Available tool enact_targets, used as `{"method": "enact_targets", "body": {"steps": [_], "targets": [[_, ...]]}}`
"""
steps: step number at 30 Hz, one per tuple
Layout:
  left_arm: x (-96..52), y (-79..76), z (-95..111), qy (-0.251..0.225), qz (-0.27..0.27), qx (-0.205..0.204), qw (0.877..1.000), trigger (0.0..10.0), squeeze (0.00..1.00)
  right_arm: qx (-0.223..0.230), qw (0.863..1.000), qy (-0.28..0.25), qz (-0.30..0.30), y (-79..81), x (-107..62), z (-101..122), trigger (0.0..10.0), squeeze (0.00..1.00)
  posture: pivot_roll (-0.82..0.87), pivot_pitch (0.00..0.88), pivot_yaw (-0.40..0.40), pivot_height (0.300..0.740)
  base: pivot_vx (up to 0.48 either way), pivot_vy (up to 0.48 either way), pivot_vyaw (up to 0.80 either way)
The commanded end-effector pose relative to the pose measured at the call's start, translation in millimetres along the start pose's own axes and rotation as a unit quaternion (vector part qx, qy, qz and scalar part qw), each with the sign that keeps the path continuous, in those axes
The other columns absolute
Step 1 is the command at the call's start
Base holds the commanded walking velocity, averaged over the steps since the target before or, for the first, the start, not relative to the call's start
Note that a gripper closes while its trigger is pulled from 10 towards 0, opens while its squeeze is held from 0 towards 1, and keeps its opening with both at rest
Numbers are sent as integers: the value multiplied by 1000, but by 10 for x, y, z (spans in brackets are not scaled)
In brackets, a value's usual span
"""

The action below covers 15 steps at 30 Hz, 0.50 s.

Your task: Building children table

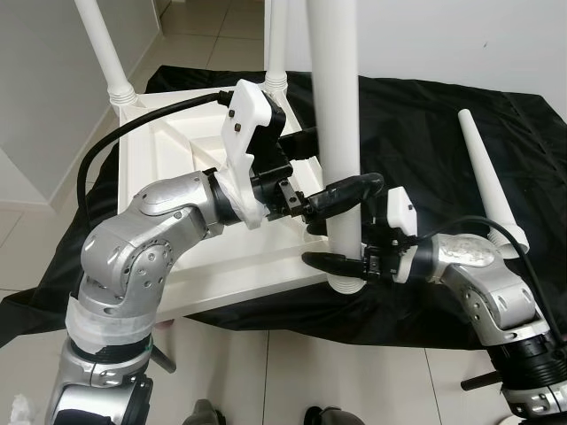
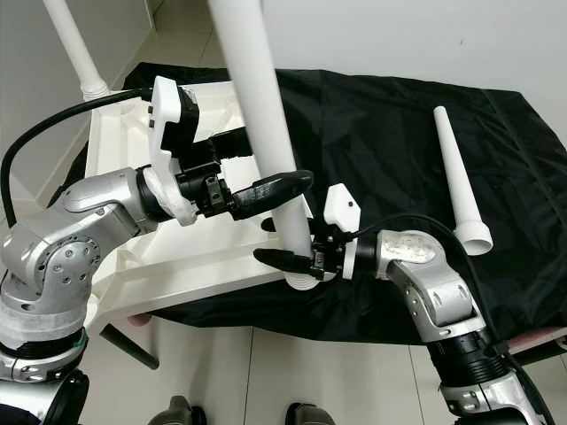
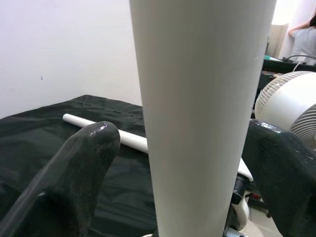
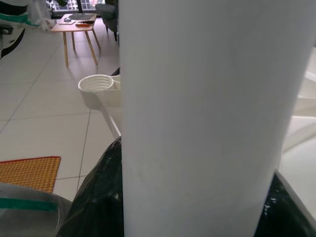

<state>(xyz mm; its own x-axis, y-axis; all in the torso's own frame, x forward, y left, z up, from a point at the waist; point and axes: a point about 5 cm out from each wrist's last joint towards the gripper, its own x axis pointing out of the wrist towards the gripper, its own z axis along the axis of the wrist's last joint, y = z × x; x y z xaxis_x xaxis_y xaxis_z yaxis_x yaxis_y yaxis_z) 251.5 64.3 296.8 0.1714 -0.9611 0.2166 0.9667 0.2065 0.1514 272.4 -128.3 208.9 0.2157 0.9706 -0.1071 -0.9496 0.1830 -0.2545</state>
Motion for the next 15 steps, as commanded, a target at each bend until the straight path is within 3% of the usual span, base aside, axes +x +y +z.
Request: {"method": "enact_targets", "body": {"steps": [1,3,4,5,6,15], "targets": [[20,-63,75,-10,-23,6,1000,10000,0,-10,1000,-1,10,4,34,22,10000,0,-30,73,2,740,0,0,0],[17,-75,84,-13,-30,1,999,10000,0,-11,1000,-1,11,0,43,20,10000,0,-29,73,1,740,0,0,0],[11,-85,86,-15,-37,-9,999,4588,0,-11,1000,-1,13,0,48,19,10000,0,-30,74,1,740,0,0,0],[7,-92,88,-17,-41,-15,999,4588,0,-11,1000,-1,14,0,52,19,10000,0,-30,74,1,740,0,0,0],[3,-88,91,-20,-41,-17,999,0,0,-11,1000,0,15,-1,52,18,10000,0,-28,75,0,740,0,0,0],[-11,-73,96,-22,-40,-25,999,0,0,-9,1000,3,19,2,54,10,10000,0,-30,77,3,740,0,0,0]]}}
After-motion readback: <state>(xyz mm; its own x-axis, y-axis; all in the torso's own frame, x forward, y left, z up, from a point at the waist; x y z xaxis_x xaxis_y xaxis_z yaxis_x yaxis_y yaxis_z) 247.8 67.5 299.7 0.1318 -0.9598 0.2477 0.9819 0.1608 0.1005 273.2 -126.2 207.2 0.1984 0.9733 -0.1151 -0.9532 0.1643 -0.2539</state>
